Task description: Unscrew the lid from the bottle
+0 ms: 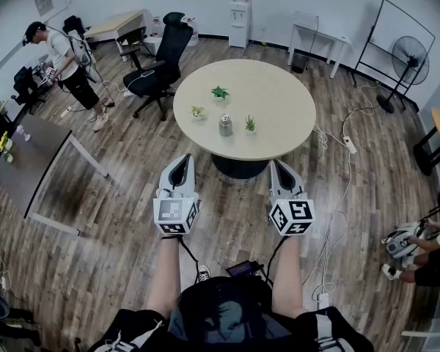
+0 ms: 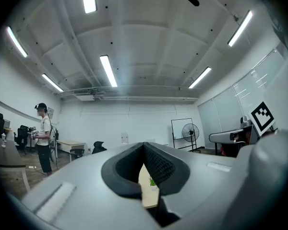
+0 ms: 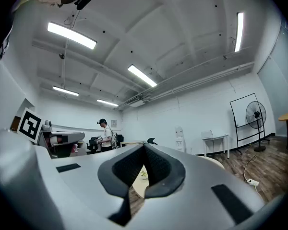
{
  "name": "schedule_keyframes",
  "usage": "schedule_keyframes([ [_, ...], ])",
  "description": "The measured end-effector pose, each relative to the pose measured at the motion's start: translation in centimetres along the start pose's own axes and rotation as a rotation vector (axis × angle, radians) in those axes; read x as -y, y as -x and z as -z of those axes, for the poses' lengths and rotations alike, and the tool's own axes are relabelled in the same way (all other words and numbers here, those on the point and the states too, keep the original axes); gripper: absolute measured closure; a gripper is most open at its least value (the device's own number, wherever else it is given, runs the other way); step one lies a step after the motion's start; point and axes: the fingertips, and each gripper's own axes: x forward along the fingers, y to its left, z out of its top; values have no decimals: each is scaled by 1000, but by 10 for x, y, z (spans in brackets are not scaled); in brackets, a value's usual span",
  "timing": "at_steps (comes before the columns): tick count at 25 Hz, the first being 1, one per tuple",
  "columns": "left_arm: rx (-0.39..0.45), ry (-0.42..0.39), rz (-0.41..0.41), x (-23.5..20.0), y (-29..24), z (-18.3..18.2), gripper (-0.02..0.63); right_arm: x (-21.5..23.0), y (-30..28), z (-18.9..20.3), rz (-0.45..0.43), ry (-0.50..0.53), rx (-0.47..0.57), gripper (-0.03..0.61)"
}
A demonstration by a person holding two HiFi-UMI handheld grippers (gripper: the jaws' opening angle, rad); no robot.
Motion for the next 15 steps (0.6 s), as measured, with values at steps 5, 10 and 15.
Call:
schedule_keyframes([
  [5, 1, -2, -4, -2, 4, -2, 612, -4, 0, 1, -10, 8, -6, 577],
  [10, -20, 12, -5, -1, 6, 11, 612, -7, 5, -4, -28, -1, 12, 575],
  [15, -14, 7, -15, 4, 12, 9, 612, -2, 13, -3, -14, -2, 19, 575],
])
